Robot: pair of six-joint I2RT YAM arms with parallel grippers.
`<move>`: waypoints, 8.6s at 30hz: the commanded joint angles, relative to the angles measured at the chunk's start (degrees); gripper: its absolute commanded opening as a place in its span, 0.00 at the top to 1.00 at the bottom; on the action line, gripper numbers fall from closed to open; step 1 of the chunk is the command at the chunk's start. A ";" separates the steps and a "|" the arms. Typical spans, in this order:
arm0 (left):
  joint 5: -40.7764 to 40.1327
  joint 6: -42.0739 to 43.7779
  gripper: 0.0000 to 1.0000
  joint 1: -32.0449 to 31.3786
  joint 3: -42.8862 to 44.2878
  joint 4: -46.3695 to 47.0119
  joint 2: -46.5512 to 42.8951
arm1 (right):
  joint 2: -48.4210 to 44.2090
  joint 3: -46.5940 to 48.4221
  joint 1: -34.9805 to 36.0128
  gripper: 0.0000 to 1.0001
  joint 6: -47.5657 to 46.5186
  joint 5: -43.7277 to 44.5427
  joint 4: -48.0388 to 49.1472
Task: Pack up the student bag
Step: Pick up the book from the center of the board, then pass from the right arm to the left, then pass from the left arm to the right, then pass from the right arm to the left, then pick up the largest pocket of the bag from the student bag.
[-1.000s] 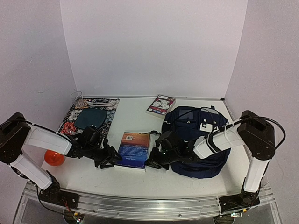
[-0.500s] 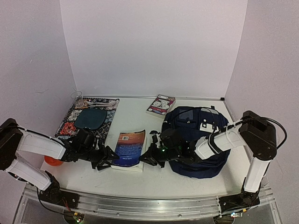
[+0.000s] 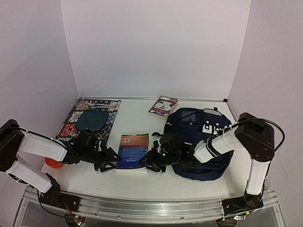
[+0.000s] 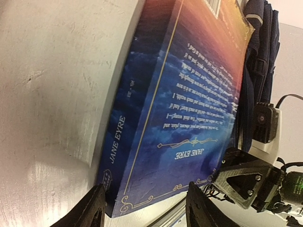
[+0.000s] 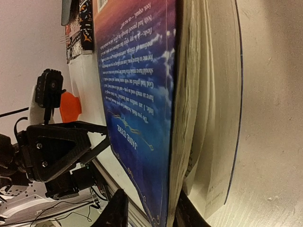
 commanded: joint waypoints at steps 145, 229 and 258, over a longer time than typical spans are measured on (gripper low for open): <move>-5.22 -42.93 1.00 -0.40 0.86 53.66 -3.22 | 3.61 -5.47 -6.42 0.08 17.81 3.71 36.98; -14.94 -17.99 0.94 -6.64 14.15 45.26 10.49 | -13.76 1.91 -0.62 0.89 5.07 31.33 36.34; 5.17 -10.08 1.00 7.57 8.87 44.30 6.84 | -39.26 7.00 -6.23 0.26 -34.17 23.59 -58.08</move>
